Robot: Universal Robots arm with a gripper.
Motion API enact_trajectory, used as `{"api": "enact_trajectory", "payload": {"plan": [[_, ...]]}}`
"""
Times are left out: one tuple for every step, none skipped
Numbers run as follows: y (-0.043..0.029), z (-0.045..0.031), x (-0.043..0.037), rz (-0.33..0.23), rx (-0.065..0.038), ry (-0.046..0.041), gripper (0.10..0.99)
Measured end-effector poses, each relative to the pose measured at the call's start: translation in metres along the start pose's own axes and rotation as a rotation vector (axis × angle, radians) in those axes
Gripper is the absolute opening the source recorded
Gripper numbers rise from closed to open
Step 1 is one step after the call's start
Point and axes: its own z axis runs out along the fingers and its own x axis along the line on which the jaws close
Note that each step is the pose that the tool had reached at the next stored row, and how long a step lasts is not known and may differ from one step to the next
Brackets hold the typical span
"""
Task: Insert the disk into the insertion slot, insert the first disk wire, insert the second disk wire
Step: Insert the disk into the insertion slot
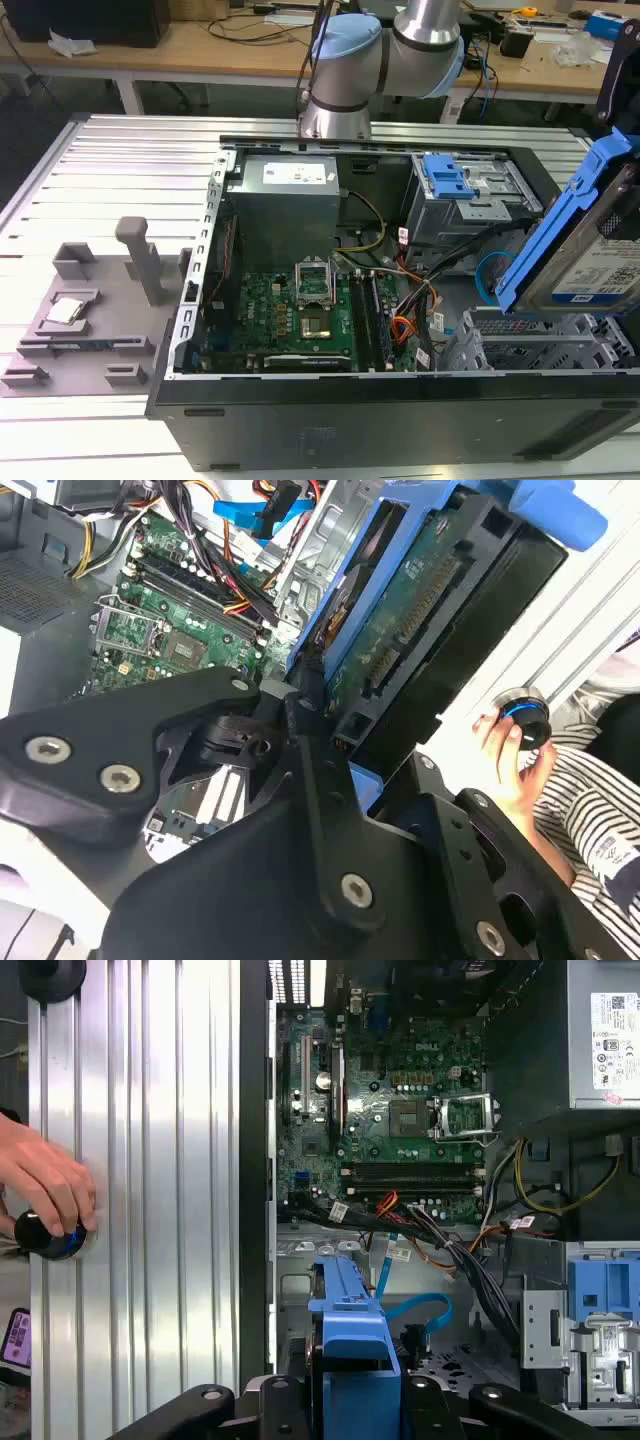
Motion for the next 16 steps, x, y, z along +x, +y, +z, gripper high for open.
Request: {"api": "enact_trajectory", "payload": {"plan": [[0.0, 0.0013, 0.0, 0.0, 0.0, 0.0, 0.365], [-0.0001, 0.0036, 0.0, 0.0, 0.0, 0.0, 0.365], [-0.0002, 0.006, 0.0, 0.0, 0.0, 0.0, 0.365], [-0.0003, 0.0077, 0.0, 0.0, 0.0, 0.0, 0.365], [-0.0003, 0.0089, -0.0001, 0.0, 0.0, 0.0002, 0.365], [-0.0004, 0.0105, 0.0, 0.0, 0.0, 0.0, 0.365], [-0.0004, 0.0116, 0.0, 0.0, 0.0, 0.0, 0.365], [-0.0004, 0.0125, 0.0, 0.0, 0.0, 0.0, 0.365], [-0.0006, 0.0147, -0.0001, 0.0, 0.0, 0.0, 0.365], [-0.0006, 0.0166, -0.0001, 0.0, 0.0, -0.0001, 0.365], [-0.0007, 0.0178, -0.0001, 0.0, 0.0, 0.0, 0.365], [-0.0007, 0.0191, -0.0001, 0.0, 0.0, -0.0001, 0.365], [-0.0008, 0.0215, -0.0001, 0.0, 0.0, 0.0, 0.365], [-0.0009, 0.0233, -0.0001, 0.0, 0.0, 0.0001, 0.365], [-0.001, 0.0264, -0.0001, 0.0, 0.0, 0.0, 0.365], [-0.0012, 0.0299, -0.0001, 0.0, 0.0, 0.0, 0.365]]}}
